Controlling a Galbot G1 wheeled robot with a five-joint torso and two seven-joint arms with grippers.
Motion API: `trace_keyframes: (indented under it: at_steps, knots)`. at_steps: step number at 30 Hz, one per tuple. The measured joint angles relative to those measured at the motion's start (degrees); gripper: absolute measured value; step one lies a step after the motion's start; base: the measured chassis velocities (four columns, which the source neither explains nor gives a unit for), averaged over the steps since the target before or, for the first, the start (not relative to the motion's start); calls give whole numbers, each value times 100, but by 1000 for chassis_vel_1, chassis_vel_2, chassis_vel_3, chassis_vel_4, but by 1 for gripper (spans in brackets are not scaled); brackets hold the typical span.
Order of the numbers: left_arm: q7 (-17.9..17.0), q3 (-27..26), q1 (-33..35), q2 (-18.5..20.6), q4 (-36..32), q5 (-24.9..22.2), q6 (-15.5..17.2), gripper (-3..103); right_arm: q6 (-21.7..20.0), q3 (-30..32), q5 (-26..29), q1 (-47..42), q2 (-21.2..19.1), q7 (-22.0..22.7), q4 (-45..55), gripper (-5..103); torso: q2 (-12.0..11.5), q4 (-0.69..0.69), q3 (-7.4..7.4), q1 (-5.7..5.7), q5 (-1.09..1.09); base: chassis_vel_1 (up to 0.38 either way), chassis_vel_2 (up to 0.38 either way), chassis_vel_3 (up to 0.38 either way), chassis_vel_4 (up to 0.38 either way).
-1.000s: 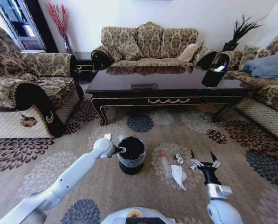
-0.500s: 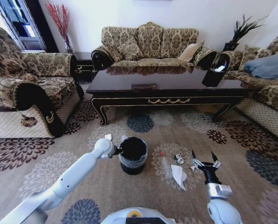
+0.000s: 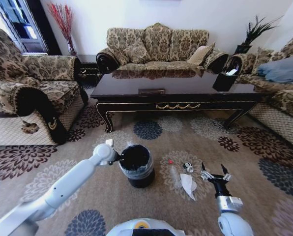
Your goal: Move to the front of the table and pick up the trash from the floor, then place it into the trash bin.
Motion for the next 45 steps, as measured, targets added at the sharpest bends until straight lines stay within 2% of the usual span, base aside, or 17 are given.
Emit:
trace_keyframes:
  at_steps: [6,11,16,27,31,37,45]
  knots:
    - [-89,43,-80,68,-206,-52,0,2,-164,-86,179,452,-338,6,-780,100,0,-1,0,0,-1,0,0,0,0]
    - [-109,139,-76,177,-382,-13,0,2,-298,-340,407,946,-848,-163,-1936,100,0,-1,0,0,-1,0,0,0,0]
    - [-111,186,-57,215,-417,62,-2,2,-261,-632,498,1368,-993,-281,-2738,100,0,0,0,0,-1,0,0,0,0]
    - [-204,310,-132,388,-653,-32,-5,2,-238,-1269,537,2580,-877,-290,-4346,100,0,1,1,0,-3,0,0,0,0]
    - [-266,321,-222,481,-768,-211,-6,2,-147,-1404,338,3053,-648,-274,-4920,100,0,0,0,0,-1,0,0,0,0]
    - [-285,274,-214,549,-855,-293,-7,2,-28,-1275,-65,3360,-414,-128,-5397,100,0,-1,0,0,-2,0,0,0,0]
    - [-285,170,-79,593,-935,-298,-8,2,-66,-1116,16,3469,-242,46,-5643,100,0,-1,0,0,-3,0,0,0,0]
